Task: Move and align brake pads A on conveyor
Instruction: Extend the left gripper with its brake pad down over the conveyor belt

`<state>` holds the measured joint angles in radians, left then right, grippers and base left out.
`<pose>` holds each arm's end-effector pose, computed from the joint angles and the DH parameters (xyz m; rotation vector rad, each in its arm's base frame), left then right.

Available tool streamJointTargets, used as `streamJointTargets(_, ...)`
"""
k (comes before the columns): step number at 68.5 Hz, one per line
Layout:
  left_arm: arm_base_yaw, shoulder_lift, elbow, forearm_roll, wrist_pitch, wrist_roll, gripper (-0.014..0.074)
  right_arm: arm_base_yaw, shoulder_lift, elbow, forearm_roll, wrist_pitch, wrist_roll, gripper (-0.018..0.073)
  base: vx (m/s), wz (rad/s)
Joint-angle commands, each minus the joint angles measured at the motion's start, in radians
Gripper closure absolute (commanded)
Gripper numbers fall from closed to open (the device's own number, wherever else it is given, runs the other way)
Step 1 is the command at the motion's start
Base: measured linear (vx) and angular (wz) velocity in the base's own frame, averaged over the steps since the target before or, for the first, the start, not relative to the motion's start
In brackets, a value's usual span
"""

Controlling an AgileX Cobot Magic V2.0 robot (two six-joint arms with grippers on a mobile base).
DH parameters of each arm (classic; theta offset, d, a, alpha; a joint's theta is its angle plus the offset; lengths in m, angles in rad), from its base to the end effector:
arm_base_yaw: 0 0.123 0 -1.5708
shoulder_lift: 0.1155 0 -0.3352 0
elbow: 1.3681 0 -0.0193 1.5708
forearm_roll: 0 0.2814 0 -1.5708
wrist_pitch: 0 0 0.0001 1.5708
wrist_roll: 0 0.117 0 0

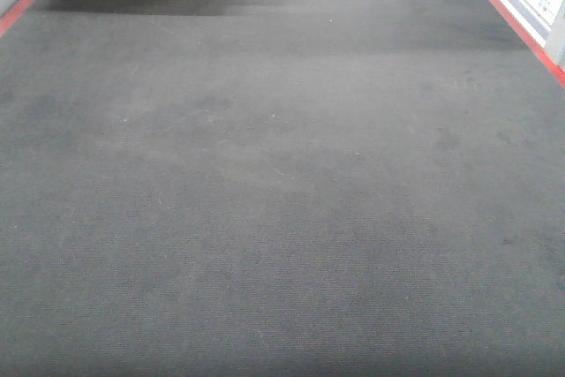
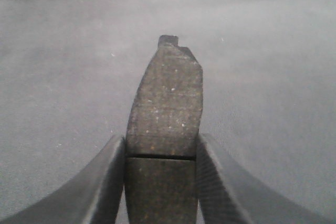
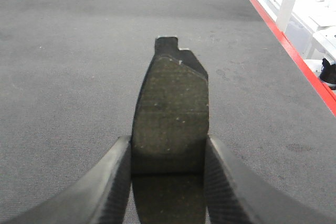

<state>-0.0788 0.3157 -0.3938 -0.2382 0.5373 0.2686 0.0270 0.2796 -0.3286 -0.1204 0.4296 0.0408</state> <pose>0.0772 -0.0203 0.2875 0.2172 1.9174 -0.1274 0.0789 -0.0037 0.2758 -0.0544 1.8610 -0.0755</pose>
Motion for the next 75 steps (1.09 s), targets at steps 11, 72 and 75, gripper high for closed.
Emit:
streamJointTargets(11, -0.003, 0.359, -0.137, -0.217, -0.140, 0.301, 0.0503, -0.005, 0.006, -0.031, -0.010, -0.099, -0.010, 0.0459, 0.00, 0.00)
streamJointTargets(72, -0.273, 1.282, -0.786, 0.229, 0.073, -0.384, 0.0503, -0.005, 0.006, -0.031, -0.010, -0.099, -0.010, 0.0459, 0.00, 0.00)
streamJointTargets(75, -0.273, 1.318, -0.808, 0.248, 0.080, -0.466, 0.0503, -0.005, 0.006, -0.031, -0.010, -0.099, -0.010, 0.0459, 0.00, 0.00)
